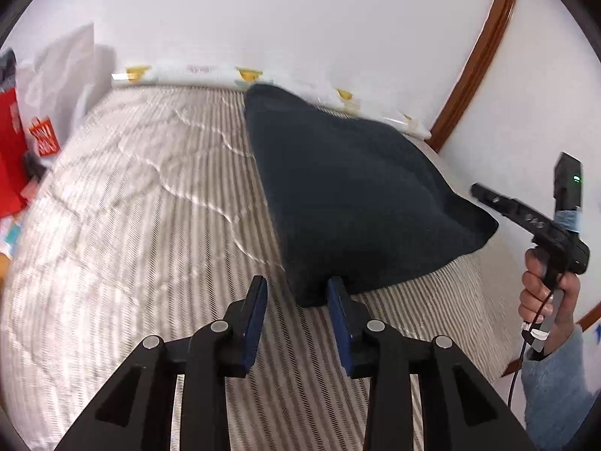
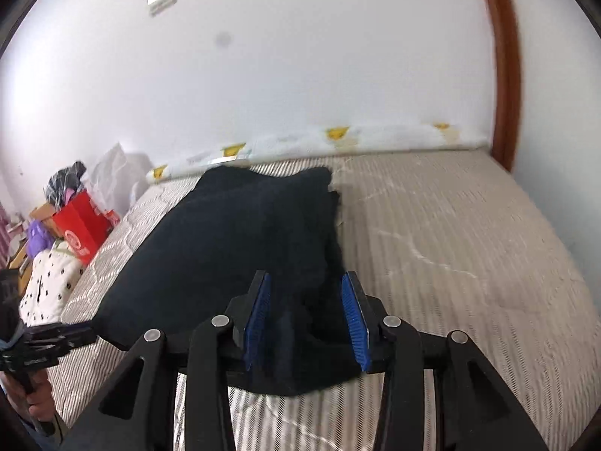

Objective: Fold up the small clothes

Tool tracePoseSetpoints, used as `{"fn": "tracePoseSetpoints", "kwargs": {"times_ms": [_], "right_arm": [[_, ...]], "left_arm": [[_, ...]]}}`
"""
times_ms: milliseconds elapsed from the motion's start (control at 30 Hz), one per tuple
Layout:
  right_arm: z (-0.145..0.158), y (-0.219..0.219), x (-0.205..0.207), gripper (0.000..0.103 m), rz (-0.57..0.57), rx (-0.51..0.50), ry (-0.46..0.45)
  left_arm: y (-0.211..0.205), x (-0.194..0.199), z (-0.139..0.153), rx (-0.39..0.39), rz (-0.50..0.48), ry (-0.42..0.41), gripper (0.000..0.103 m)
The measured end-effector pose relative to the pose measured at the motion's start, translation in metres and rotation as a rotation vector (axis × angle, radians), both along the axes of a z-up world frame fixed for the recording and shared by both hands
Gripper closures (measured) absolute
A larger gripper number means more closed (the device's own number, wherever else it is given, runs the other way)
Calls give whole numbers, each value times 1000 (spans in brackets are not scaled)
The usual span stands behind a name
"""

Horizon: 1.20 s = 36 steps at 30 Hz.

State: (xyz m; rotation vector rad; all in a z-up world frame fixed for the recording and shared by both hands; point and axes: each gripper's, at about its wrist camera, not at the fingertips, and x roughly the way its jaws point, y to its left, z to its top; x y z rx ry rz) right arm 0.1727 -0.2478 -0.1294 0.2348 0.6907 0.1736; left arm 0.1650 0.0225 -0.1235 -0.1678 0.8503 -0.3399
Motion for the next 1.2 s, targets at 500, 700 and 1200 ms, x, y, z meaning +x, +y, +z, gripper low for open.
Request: {"fn": "tracePoseSetpoints", "kwargs": {"times_ms": [500,700,1200], "right_arm": [[-21,-25,11,100,33,124,15],[-28,-21,13,98,14,80,80],[-5,-26,126,52,80,94,214]], "left_arm": [[-24,45,-16,41,-6,67,66],[-18,43,-14,27,-29,82,66],[-15,81,4,45,-34,49,62]]}}
